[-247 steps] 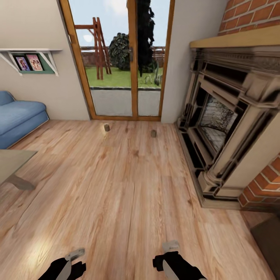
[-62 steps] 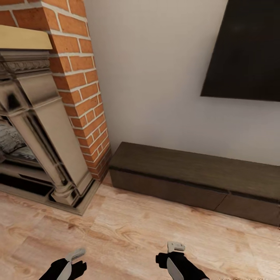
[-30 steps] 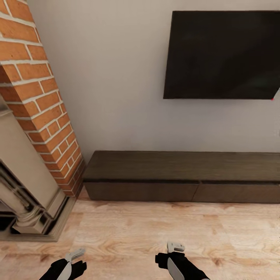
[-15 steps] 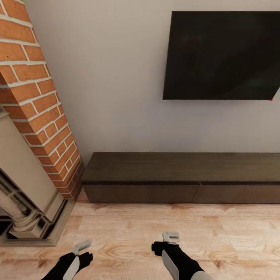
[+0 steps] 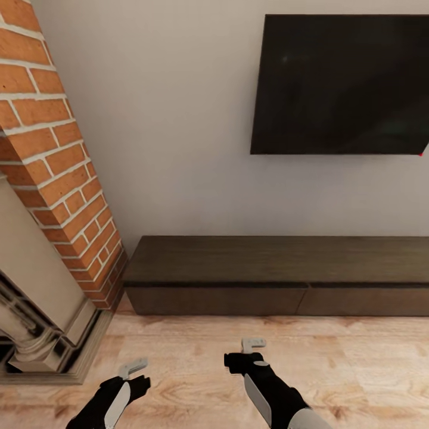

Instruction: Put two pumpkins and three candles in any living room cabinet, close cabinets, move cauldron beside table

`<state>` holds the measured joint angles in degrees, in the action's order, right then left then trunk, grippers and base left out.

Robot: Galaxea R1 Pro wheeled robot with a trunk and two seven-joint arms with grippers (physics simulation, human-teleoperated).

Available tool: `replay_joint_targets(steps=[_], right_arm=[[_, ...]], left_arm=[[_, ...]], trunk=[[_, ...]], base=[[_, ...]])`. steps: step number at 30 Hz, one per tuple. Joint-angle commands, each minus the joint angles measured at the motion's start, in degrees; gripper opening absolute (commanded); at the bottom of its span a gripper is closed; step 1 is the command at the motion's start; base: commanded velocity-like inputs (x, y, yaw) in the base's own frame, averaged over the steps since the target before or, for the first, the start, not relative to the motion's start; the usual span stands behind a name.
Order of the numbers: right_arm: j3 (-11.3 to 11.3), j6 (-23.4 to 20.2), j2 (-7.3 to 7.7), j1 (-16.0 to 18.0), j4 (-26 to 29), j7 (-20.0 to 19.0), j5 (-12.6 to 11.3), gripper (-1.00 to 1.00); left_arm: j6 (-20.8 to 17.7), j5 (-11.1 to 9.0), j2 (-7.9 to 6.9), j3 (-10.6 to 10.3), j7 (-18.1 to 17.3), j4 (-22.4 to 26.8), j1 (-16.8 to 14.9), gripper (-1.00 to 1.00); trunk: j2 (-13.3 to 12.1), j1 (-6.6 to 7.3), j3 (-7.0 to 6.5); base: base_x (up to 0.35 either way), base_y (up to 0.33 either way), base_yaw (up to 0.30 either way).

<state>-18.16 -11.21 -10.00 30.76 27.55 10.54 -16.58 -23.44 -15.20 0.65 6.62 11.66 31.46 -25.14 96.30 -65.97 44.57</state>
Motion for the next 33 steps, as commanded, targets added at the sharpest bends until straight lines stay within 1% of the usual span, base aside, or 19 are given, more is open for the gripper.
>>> replay_joint_targets(steps=[1, 4, 8, 12, 13, 15, 17, 19, 21, 22, 23, 24, 25, 26, 27, 28, 31, 32, 33], right_arm=[[0.14, -0.01, 0.0, 0.0, 0.33, 0.0, -0.12, 1.0], [1.11, 0.0, 0.0, 0.0, 1.3, -0.02, -0.71, 1.0], [2.39, 0.79, 0.0, 0.0, 2.59, 0.0, -1.07, 1.0], [3.48, 2.07, 0.0, 0.0, 3.88, 0.02, -1.37, 1.0], [3.54, 4.21, 0.0, 0.0, 6.43, 0.08, -1.44, 1.0], [3.61, 4.88, 0.0, 0.0, 6.07, 0.13, -2.36, 1.0], [3.54, 5.6, 0.0, 0.0, 4.99, 0.03, -5.15, 1.0], [3.49, 5.79, 0.0, 0.0, 4.64, -0.02, -5.94, 1.0], [3.45, 5.9, 0.0, 0.0, 4.37, -0.11, -6.43, 1.0], [3.44, 5.89, 0.0, 0.0, 4.28, -0.17, -6.5, 1.0], [3.39, 5.92, 0.0, 0.0, 4.02, -0.35, -6.6, 1.0], [3.39, 5.93, 0.0, 0.0, 3.79, -0.45, -6.65, 1.0], [3.49, 5.93, 0.0, 0.01, 3.1, -0.75, -6.76, 1.0], [3.52, 5.95, 0.0, 0.03, 2.66, -0.95, -6.83, 1.0], [3.57, 6.01, 0.0, 0.05, 1.64, -1.29, -7.0, 1.0], [3.61, 6.21, 0.0, 0.07, 0.45, -1.76, -7.12, 1.0], [3.6, 7.48, 0.0, 0.13, -0.36, -2.16, -7.24, 1.0], [3.71, 8.32, 0.0, 0.16, -0.58, -2.33, -7.65, 1.0], [4.03, 9.12, 0.0, 0.2, -0.7, -2.52, -8.89, 1.0]], left_arm=[[-0.33, 0.0, -0.01, 0.0, -0.33, 0.33, 0.0, 1.0], [-1.18, 0.0, -0.09, -0.02, -1.3, 1.3, 0.0, 1.0], [-1.3, 0.0, -0.13, 0.02, -2.52, 2.2, 0.0, 1.0], [-2.18, -0.04, -0.24, 0.08, -2.76, 2.23, 0.0, 1.0], [-3.18, -0.06, -0.26, 0.12, -2.8, 2.3, 0.0, 1.0], [-4.59, -0.08, -0.28, 0.19, -2.84, 2.75, 0.0, 1.0], [-7.98, -0.14, -0.29, 0.25, -3.44, 4.71, 0.0, 1.0], [-9.91, -0.16, -0.31, 0.33, -5.05, 5.7, 0.0, 1.0], [-12.62, -0.13, -0.4, 0.39, -8.72, 6.9, 0.0, 1.0], [-13.37, -0.12, -0.52, 0.41, -9.76, 7.12, 0.0, 1.0], [-14.86, -0.13, -1.02, 0.47, -11.86, 7.49, 0.0, 1.0], [-15.57, -0.14, -1.4, 0.5, -12.89, 7.64, 0.0, 1.0], [-16.91, -0.19, -2.28, 0.54, -14.99, 7.87, 0.0, 1.0], [-17.52, -0.2, -2.74, 0.57, -16.05, 7.95, 0.0, 1.0], [-18.6, -0.23, -3.69, 0.61, -18.25, 8.06, 0.0, 1.0], [-19.58, -0.2, -4.88, 0.64, -21.26, 8.16, 0.0, 1.0], [-20.15, -0.19, -6.09, 0.66, -24.12, 8.22, 0.0, 1.0], [-20.31, -0.19, -6.5, 0.66, -24.92, 8.24, 0.0, 1.0], [-20.41, -0.18, -6.77, 0.67, -25.43, 8.25, 0.0, 1.0]], trunk=[[0.0, 0.0, 0.0], [0.0, 0.0, 0.0], [0.0, 0.0, 0.0], [0.0, 0.0, 0.0], [0.0, 0.0, 0.0], [0.0, 0.0, 0.0], [0.0, 0.0, 0.0], [0.0, 0.0, 0.0], [0.0, 0.0, 0.0], [0.0, 0.0, 0.0], [0.0, 0.0, 0.0], [0.0, 0.0, 0.0], [0.0, 0.0, 0.0], [0.0, 0.0, 0.0], [0.0, 0.0, 0.0], [0.0, 0.0, 0.0], [0.0, 0.0, 0.0], [0.0, 0.0, 0.0], [0.0, 0.0, 0.0]], base=[[0.157, 0.0, 0.0], [0.199, 0.0, 0.0], [0.081, 0.0, 0.0], [0.092, 0.0, 0.0], [0.146, 0.0, 0.0], [0.071, 0.0, 0.0], [0.025, 0.0, 0.0], [0.01, 0.0, 0.0], [0.004, 0.0, 0.0], [0.003, 0.0, 0.0], [0.002, 0.0, 0.0], [0.001, 0.0, 0.0], [0.0, 0.0, 0.0], [0.0, 0.0, 0.0], [0.0, 0.0, 0.0], [0.0, 0.0, 0.0], [0.0, 0.0, 0.0], [0.0, 0.0, 0.0], [0.0, 0.0, 0.0]])
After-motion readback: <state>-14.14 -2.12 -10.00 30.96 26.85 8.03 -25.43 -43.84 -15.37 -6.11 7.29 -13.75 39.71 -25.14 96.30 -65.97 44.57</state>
